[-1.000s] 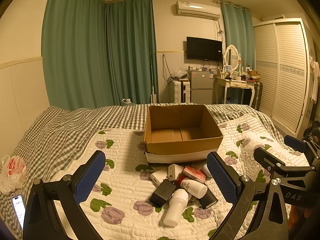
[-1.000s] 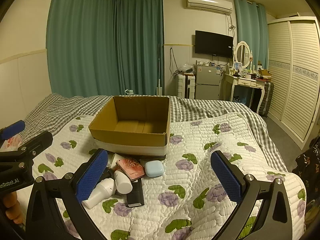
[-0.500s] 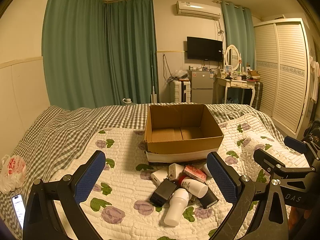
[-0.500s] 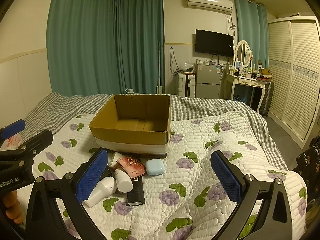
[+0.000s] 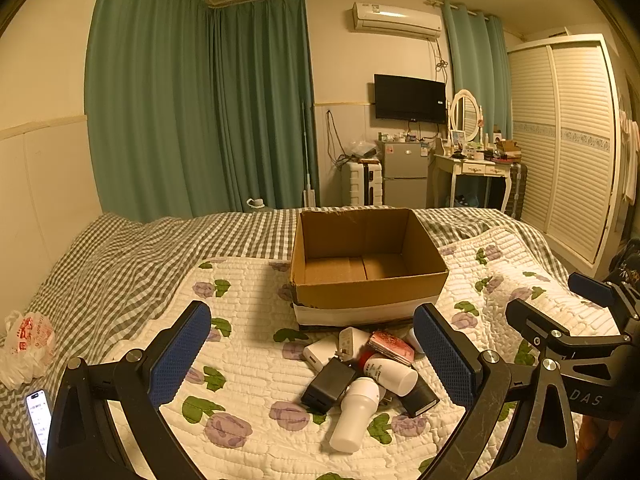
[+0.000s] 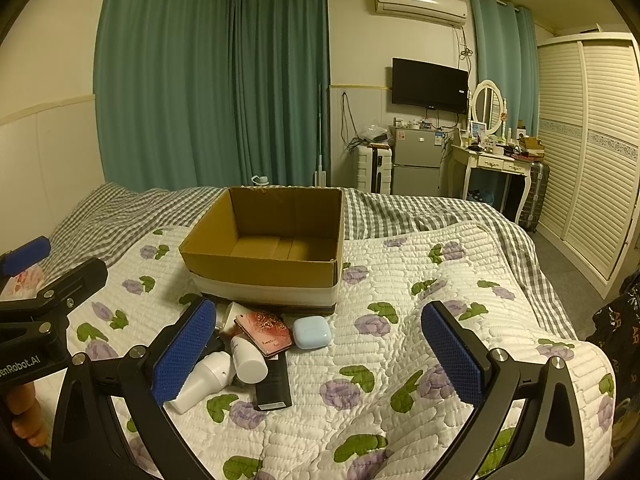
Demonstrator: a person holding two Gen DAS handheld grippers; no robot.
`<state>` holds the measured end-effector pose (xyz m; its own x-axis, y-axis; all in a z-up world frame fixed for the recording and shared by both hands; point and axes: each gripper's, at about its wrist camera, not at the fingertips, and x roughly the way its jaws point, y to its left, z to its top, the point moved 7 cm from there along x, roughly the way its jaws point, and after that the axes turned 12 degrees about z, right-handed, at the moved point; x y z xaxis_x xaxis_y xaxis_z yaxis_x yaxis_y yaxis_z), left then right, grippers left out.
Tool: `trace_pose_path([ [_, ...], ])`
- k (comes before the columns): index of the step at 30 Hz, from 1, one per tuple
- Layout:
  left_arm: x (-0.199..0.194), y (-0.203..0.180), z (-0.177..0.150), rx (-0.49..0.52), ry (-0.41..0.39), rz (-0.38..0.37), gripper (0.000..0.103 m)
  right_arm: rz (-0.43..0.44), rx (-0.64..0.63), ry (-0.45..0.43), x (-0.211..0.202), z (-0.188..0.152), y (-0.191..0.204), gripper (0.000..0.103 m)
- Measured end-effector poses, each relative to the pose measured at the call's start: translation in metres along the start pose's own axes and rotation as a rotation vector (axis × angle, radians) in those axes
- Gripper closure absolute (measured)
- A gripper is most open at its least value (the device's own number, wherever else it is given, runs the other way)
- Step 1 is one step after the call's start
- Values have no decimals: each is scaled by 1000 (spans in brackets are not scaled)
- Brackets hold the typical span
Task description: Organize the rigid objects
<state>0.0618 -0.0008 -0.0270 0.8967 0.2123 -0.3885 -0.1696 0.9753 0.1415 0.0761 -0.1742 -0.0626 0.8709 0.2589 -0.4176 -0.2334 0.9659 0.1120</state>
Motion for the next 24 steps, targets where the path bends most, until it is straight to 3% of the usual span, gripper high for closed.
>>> trace_pose_path([
  [24,-1,0,0,2,-2,1,0,4,-3,5,3,-1,2,0],
])
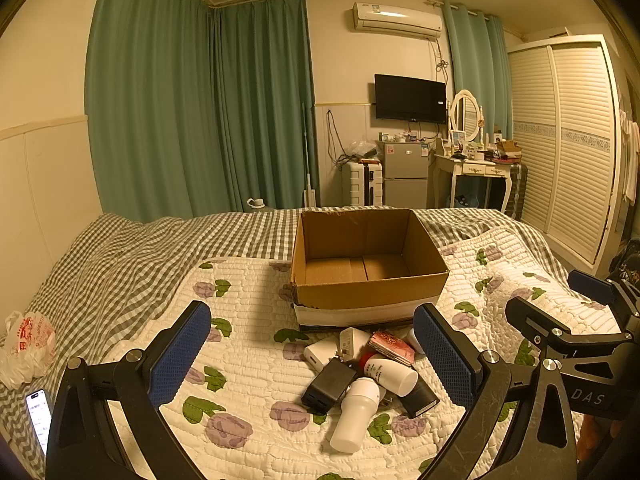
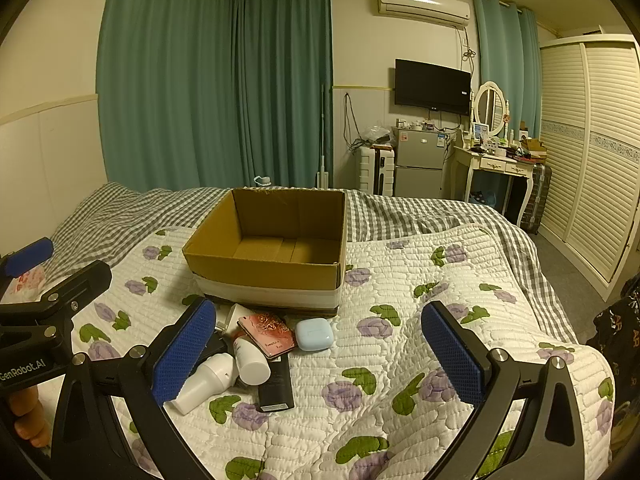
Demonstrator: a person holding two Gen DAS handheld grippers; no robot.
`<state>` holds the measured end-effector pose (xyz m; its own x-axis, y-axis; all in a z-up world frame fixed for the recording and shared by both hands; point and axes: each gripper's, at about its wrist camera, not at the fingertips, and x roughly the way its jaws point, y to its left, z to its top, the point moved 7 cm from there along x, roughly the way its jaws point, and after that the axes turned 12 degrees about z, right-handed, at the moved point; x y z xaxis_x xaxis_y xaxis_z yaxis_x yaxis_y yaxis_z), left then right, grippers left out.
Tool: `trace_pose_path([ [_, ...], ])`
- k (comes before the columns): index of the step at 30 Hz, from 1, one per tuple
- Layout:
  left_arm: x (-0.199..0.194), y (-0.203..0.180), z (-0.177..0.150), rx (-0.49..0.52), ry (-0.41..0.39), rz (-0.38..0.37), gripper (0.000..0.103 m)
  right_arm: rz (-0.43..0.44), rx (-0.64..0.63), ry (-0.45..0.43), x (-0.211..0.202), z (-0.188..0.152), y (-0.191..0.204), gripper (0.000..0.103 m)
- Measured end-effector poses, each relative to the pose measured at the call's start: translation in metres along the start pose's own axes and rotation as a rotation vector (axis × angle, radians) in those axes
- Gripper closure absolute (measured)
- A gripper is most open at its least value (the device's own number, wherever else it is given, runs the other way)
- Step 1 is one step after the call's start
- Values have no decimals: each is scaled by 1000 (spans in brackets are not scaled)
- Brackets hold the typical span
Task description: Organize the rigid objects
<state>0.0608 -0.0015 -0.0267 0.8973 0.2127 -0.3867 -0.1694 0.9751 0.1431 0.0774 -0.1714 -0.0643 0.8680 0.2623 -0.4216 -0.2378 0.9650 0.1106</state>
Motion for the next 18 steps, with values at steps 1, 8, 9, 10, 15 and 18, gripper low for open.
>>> trace_pose_path([
  [1,0,0,0,0,0,-1,0,0,0,0,0,0,0,0],
  [8,5,7,-5,0,-11,1,0,3,-1,4,0,1,2,0],
  [9,5,6,-5,3,-13,-3,0,4,-1,5,0,1,2,0],
  [10,6,5,-5,6,-13,-9,0,6,-1,8,1,1,3,0],
  [15,15,-3,-12,15,10,-28,0,15,0,24,5,-1,-1,0],
  [18,31,-10,-27,21,64,-43,1,16,4,47,13,-6,-6,0],
])
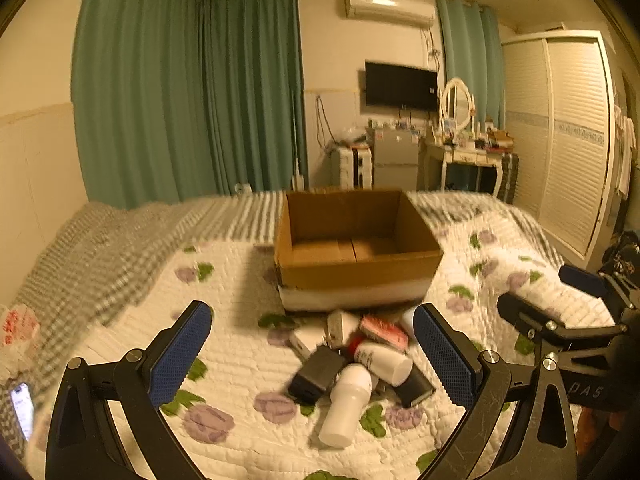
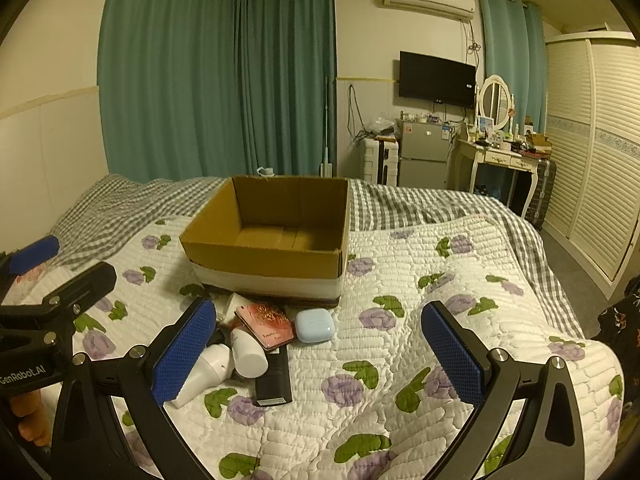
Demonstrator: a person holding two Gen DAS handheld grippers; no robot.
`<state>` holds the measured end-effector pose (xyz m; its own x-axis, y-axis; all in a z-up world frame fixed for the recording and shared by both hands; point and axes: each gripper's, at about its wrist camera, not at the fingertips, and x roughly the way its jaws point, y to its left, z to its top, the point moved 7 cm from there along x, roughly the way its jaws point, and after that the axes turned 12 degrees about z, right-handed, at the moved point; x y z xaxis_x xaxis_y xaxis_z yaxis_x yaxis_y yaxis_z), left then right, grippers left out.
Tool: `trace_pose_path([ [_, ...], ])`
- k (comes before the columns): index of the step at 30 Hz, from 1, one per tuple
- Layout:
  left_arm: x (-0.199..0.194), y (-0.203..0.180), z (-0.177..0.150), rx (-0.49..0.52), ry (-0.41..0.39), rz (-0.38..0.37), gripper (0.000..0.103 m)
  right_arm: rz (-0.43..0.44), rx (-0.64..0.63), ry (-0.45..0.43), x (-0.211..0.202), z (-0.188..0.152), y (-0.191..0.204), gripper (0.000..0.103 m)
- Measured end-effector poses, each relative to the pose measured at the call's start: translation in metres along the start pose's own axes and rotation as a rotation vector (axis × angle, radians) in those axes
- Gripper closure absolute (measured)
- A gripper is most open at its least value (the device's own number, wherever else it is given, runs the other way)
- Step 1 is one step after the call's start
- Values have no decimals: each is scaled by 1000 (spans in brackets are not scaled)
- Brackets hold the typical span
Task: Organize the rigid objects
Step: 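Grasp the white roll-on bottle with left tool while right tool grasps red-capped bottle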
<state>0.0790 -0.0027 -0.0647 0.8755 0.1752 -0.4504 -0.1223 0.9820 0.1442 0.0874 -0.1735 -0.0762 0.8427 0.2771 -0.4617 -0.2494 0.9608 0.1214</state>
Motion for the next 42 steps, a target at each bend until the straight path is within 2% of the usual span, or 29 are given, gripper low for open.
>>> trace_pose_path([
  [8,69,-26,-66,71,239,-24,3,8,19,111,39,-24,-13,0],
  [15,91,-52,-95,154,351,-79,5,40,64,196,71,-42,-25,0],
  [17,96,-59,-103,183,375,-96,12,45,67,210,76,-46,-23,0],
  [19,98,-63,-110,210,405,-96,48,49,68,225,81,-48,-23,0],
  [20,100,-62,-111,212,420,-96,55,49,68,231,83,-50,-23,0],
  [21,100,-63,-114,203,442,-127,61,48,68,236,84,-51,-23,0],
  [26,88,-54,-103,183,410,-122,61,40,59,245,85,-52,-21,0],
  [31,67,-29,-69,96,302,-106,62,35,16,262,86,-52,-12,0],
  [33,66,-15,-57,65,271,-78,62,43,1,275,89,-52,-7,0],
  [35,69,3,-52,53,243,-9,62,58,-14,297,96,-54,1,0],
  [37,76,15,-53,29,258,33,61,74,-33,331,106,-58,11,0],
  [39,83,23,-57,2,281,35,61,104,-53,378,120,-65,25,1],
  [42,88,29,-61,-6,292,64,61,168,-69,441,140,-76,47,13],
])
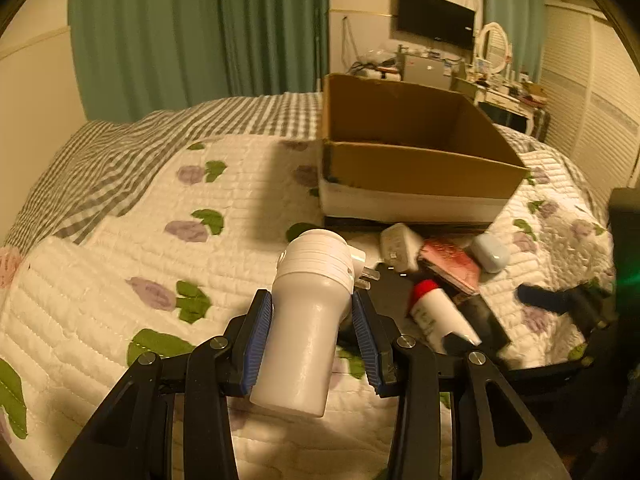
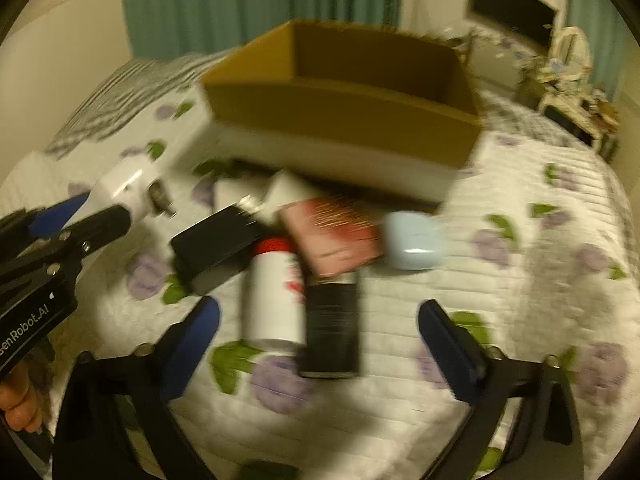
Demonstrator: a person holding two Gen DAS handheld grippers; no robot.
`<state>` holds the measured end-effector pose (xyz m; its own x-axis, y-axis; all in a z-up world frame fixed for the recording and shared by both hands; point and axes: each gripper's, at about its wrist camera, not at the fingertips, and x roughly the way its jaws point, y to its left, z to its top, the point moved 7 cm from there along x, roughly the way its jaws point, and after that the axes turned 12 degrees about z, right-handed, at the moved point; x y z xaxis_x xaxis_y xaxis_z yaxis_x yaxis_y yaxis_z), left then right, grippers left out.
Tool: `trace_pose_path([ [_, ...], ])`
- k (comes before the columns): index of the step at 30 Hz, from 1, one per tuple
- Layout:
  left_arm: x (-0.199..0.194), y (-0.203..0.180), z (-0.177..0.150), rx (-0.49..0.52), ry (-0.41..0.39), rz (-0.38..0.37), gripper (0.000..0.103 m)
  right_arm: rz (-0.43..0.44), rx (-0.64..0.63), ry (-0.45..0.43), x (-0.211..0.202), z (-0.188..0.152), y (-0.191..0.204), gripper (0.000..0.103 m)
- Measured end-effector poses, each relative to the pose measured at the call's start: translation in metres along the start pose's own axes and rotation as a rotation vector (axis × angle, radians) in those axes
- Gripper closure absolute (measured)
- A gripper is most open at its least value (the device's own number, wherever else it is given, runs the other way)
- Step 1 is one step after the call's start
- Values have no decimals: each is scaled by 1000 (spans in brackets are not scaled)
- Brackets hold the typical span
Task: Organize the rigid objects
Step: 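Grasp the white roll-on bottle with left tool while right tool grasps red-capped bottle, then carry both bottles over the cardboard box and open both tools to drop them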
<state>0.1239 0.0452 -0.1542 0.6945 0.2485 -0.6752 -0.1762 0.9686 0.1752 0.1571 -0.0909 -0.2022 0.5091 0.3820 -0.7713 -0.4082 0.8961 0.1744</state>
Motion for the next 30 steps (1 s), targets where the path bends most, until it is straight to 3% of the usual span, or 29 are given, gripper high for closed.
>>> trace_pose_path([
  [3,6,4,-1,-13,18,6,61,22,-19,39,25,0,12,27],
  [9,13,3,-4,-14,40,-5,61,-63,-94,39,49,-1,24,29],
  [12,13,4,-5,-20,43,-7,61,-55,-135,65,57,-9,35,55],
  [15,14,4,-4,-21,43,-5,61,-30,-118,101,66,-19,34,57],
  [17,12,5,-5,-22,40,-3,61,-2,-77,94,65,-17,29,67],
  [20,6,5,-4,-29,37,-22,61,54,-13,77,57,-17,22,67],
  [30,-44,-4,3,-12,-28,2,61,65,-12,-51,-17,-6,28,67],
])
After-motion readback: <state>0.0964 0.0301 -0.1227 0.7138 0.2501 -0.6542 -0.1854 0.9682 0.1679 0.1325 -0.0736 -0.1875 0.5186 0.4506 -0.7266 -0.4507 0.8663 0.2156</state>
